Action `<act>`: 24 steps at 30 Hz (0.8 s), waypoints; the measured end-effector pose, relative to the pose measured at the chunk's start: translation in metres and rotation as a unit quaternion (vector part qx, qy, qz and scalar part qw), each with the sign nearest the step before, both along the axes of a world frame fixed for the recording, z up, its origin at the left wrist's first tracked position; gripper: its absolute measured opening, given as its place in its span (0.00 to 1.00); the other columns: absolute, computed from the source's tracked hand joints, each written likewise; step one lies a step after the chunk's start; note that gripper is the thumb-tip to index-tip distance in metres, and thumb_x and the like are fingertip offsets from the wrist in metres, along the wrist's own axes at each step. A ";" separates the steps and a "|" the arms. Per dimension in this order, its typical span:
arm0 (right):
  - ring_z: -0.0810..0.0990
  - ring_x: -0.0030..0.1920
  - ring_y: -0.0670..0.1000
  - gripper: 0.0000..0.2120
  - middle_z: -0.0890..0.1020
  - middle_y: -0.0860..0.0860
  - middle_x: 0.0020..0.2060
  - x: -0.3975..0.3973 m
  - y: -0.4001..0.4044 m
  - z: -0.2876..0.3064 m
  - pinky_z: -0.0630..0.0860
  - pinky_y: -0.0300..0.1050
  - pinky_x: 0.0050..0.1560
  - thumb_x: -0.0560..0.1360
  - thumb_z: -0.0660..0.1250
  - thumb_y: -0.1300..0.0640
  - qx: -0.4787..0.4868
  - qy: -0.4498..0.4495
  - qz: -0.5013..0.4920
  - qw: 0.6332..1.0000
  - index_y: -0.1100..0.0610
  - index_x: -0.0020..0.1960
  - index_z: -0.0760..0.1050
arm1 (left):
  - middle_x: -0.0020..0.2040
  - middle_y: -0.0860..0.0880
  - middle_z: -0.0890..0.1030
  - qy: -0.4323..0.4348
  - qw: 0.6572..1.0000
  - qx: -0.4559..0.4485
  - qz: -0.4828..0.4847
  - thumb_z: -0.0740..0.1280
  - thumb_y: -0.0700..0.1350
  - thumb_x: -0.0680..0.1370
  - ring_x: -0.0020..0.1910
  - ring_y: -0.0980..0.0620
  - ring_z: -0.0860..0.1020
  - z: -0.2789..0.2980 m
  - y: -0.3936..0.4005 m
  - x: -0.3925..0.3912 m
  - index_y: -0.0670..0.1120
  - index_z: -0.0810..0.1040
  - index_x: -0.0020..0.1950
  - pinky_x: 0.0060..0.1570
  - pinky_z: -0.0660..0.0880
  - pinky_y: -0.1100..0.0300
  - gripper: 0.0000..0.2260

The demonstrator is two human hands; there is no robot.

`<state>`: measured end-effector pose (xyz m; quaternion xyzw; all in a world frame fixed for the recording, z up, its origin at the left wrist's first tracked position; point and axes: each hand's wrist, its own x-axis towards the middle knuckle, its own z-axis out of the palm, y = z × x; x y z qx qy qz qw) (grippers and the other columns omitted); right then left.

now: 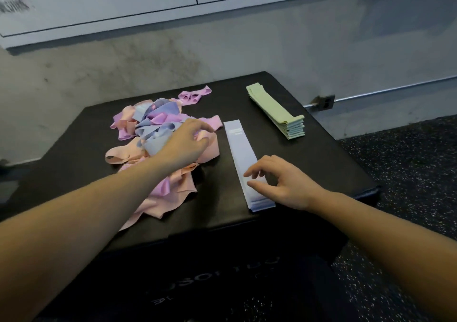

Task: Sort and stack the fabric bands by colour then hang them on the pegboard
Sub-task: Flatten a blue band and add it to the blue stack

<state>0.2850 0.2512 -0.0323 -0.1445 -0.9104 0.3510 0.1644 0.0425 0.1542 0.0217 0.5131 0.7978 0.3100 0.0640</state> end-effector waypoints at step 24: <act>0.78 0.50 0.46 0.11 0.81 0.46 0.53 -0.137 -0.045 0.028 0.76 0.42 0.54 0.79 0.64 0.59 0.107 -0.042 -0.023 0.993 0.50 0.58 0.80 | 0.70 0.54 0.73 0.077 0.996 -0.005 0.053 0.66 0.51 0.80 0.71 0.52 0.69 -0.061 -0.124 -0.082 0.53 0.75 0.68 0.70 0.65 0.54 0.16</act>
